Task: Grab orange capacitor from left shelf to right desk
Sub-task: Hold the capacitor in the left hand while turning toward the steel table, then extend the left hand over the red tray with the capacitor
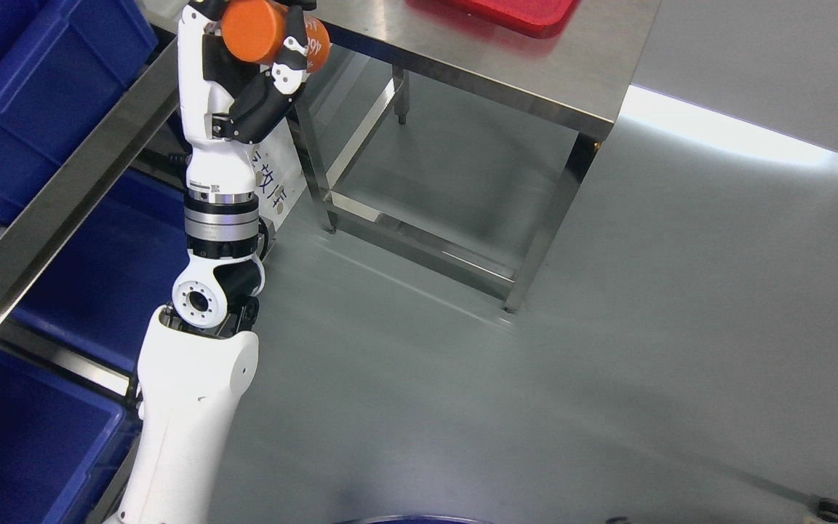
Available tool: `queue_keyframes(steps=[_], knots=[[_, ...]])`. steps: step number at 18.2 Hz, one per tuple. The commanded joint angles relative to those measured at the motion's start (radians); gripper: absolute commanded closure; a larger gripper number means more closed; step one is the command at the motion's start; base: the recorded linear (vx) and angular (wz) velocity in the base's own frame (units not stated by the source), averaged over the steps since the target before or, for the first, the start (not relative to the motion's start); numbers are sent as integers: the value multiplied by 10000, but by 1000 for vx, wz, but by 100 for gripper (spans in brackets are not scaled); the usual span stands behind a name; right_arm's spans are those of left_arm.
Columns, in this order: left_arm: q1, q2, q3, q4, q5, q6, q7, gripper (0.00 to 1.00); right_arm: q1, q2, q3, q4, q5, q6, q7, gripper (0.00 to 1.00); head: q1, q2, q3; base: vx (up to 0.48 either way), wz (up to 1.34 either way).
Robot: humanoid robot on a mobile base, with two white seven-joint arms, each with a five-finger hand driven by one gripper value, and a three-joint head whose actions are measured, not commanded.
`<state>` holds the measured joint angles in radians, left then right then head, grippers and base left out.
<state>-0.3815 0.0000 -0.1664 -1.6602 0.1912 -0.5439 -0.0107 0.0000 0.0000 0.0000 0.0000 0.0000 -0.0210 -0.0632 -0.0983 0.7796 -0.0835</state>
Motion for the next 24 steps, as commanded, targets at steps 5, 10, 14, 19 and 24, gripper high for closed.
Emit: queue_keyframes(steps=[5, 10, 14, 19, 24], knots=[[-1292, 175, -928, 1322, 98, 791, -16, 99, 16, -175, -168, -174, 31, -5, 4, 0, 0, 0, 0, 263, -159], [-2395, 175, -1632, 3084, 113, 1573, -31, 99, 31, -175, -168, -174, 31, -5, 4, 0, 0, 0, 0, 240, -142], [-3178, 175, -2369, 4725, 98, 1620, -16, 98, 31, -175, -168, -174, 31, -5, 4, 0, 0, 0, 0, 240, -140], [-4359, 175, -2463, 6413, 67, 2507, -31, 98, 16, -175, -168, -174, 31, -5, 4, 0, 0, 0, 0, 213, -78], [-4760, 175, -3321, 7948, -25, 2862, -16, 97, 31, -175, -168, -174, 31, -5, 4, 0, 0, 0, 0, 190, -25]])
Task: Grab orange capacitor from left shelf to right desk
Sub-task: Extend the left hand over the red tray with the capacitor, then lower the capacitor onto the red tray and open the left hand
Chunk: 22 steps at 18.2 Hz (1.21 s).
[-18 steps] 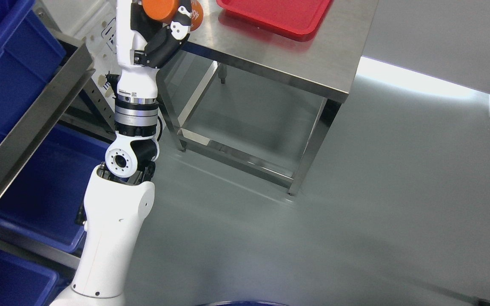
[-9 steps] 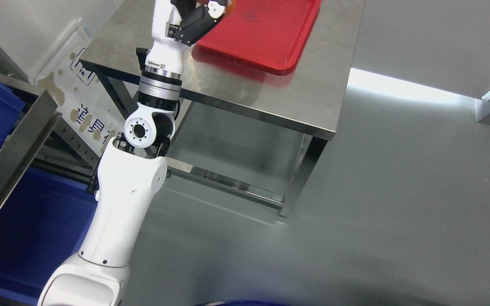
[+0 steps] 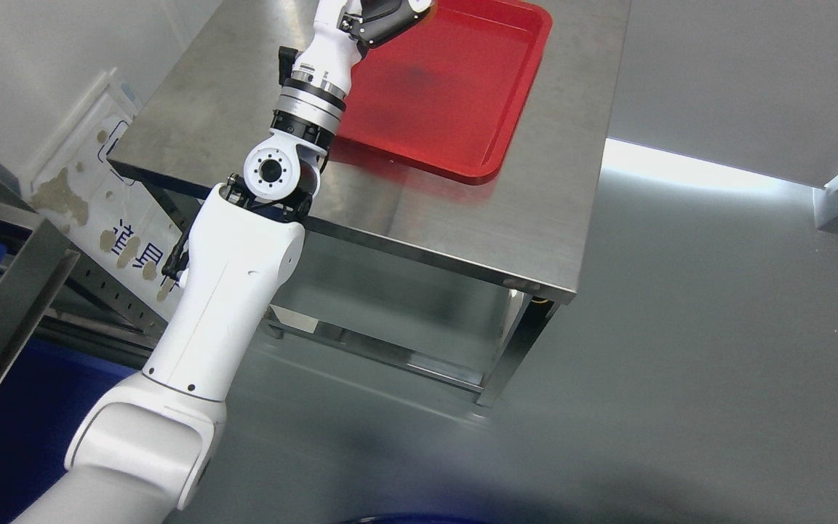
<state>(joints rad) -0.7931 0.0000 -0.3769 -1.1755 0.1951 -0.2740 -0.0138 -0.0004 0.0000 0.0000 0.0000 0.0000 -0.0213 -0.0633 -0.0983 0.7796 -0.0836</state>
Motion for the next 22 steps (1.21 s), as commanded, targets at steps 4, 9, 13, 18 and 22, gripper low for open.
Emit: queue_keyframes(steps=[4, 9, 13, 18, 22], knots=[[-644, 175, -1232, 3549, -64, 163, 30, 96, 35, -175, -169, -174, 31, -2, 4, 0, 0, 0, 0, 152, -1], [-644, 175, -1369, 3564, -80, 653, 15, 89, 35, -175, -169, -174, 31, -2, 4, 0, 0, 2, 0, 100, 2], [-644, 175, -1446, 3549, -34, 669, 15, 77, 35, -175, -169, -174, 31, -2, 4, 0, 0, 2, 0, 28, -27], [-842, 175, -958, 3457, -3, 1082, 15, 39, 35, -175, -169, -174, 31, -2, 4, 0, 0, 2, 0, -4, -7], [-1318, 175, -100, 2984, 12, 1679, 15, 6, 35, -175, -169, -174, 31, -2, 4, 0, 0, 2, 0, -3, -2]])
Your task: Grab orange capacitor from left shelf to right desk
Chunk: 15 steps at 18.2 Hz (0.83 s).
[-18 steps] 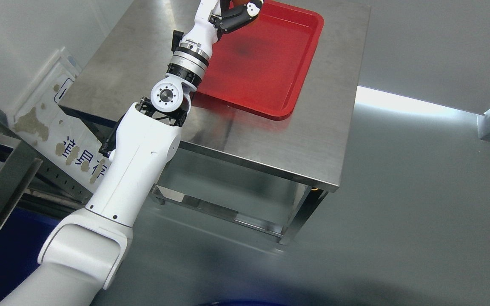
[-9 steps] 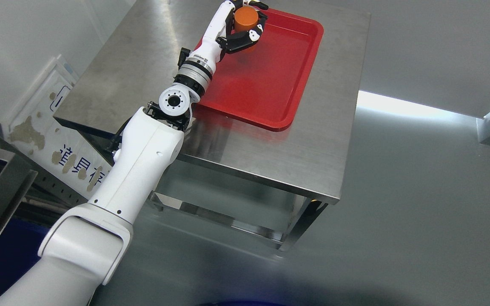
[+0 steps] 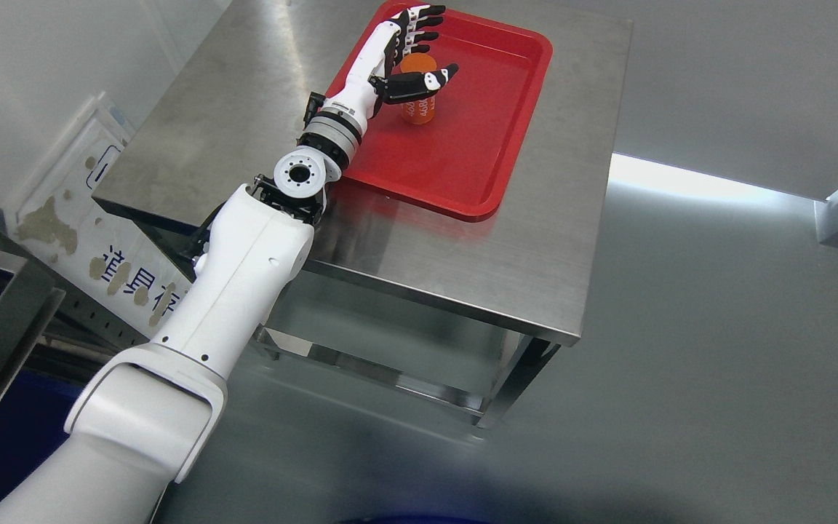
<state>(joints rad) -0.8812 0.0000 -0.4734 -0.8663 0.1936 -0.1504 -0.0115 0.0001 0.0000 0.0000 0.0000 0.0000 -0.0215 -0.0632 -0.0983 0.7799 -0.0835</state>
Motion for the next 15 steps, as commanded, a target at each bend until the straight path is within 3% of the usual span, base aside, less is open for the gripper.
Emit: queue_keyframes(steps=[1, 6, 9, 12, 15], knots=[[-438, 175, 1339, -491, 42, 765, -8, 1, 29, -174, -169, -175, 31, 0, 4, 0, 0, 0, 0, 0, 0], [113, 175, 4345, -2700, 103, 2881, -114, 0, 29, -174, -169, -175, 31, 0, 4, 0, 0, 0, 0, 0, 0], [801, 175, 5665, -3483, 180, 3603, -1124, 0, 29, -174, -169, -175, 31, 0, 4, 0, 0, 0, 0, 0, 0], [2042, 175, 6206, -4480, 180, 3790, -1526, 0, 29, -174, -169, -175, 31, 0, 4, 0, 0, 0, 0, 0, 0], [3239, 175, 6116, -5019, 180, 3592, -1023, 0, 29, -174, -169, -175, 31, 0, 4, 0, 0, 0, 0, 0, 0]])
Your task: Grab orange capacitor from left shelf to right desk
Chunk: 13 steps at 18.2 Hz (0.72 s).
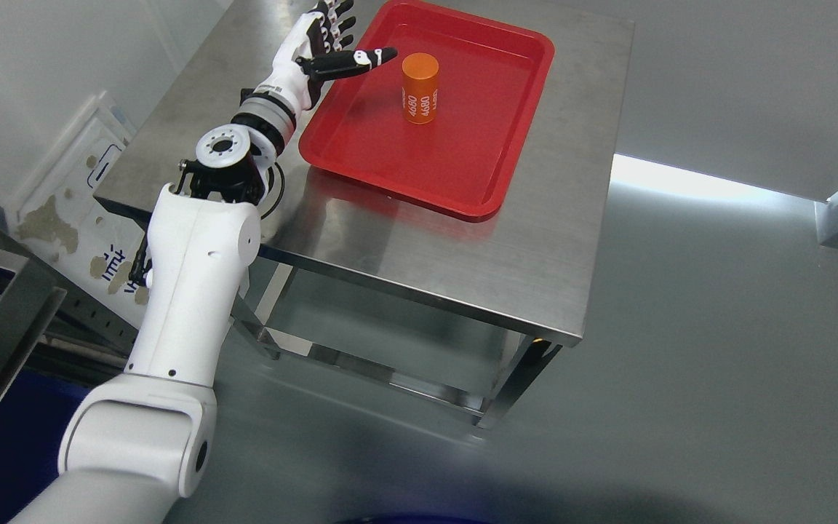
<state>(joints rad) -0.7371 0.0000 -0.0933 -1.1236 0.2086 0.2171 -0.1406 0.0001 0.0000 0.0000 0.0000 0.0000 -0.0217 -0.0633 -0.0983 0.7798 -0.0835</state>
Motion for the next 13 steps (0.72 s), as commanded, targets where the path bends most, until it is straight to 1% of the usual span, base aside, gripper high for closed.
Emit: queue_keyframes(steps=[1, 3, 5, 7, 10, 13], knots=[[1985, 175, 2146, -2493, 31, -358, 651, 0, 29, -175, -169, -174, 31, 2, 4, 0, 0, 0, 0, 0, 0], [2216, 175, 1763, -2767, 31, -1369, 1525, 0, 29, -175, -169, -174, 31, 2, 4, 0, 0, 0, 0, 0, 0], [2629, 175, 1517, -3609, 31, -1572, 1621, 0, 29, -175, -169, -174, 31, 2, 4, 0, 0, 0, 0, 3, 26], [2968, 175, 1409, -4117, 31, -1801, 1621, 0, 29, -175, -169, -174, 31, 2, 4, 0, 0, 0, 0, 2, -14], [3259, 175, 1332, -4517, 31, -2507, 1636, 0, 14, -175, -169, -174, 31, 2, 4, 0, 0, 0, 0, 0, 0], [3475, 175, 1316, -4580, 31, -2616, 1667, 0, 29, -175, -169, -174, 31, 2, 4, 0, 0, 0, 0, 0, 0]])
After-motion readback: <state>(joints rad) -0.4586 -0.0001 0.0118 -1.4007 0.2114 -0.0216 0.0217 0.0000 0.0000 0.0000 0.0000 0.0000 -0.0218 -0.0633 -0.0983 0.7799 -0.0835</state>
